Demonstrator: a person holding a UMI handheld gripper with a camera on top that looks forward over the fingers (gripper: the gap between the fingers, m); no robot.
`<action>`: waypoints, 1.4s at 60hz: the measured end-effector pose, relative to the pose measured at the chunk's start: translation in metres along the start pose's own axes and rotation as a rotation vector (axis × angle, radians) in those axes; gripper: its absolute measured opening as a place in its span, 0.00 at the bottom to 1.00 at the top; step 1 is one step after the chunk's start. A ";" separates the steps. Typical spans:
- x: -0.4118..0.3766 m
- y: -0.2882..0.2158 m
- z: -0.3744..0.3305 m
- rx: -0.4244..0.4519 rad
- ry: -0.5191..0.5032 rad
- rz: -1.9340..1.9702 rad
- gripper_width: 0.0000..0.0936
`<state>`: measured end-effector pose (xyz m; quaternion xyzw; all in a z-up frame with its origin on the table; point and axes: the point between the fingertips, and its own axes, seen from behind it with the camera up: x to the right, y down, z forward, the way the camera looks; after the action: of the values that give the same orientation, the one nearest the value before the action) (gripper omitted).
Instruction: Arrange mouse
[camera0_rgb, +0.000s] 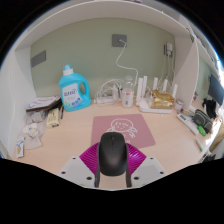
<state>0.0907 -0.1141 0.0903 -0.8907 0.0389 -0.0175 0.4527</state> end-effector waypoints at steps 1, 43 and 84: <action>0.000 -0.012 -0.002 0.017 -0.006 -0.002 0.38; 0.041 -0.021 0.209 -0.137 -0.053 -0.065 0.51; 0.029 -0.041 -0.069 0.047 0.054 -0.085 0.91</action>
<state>0.1170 -0.1479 0.1644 -0.8798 0.0126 -0.0616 0.4711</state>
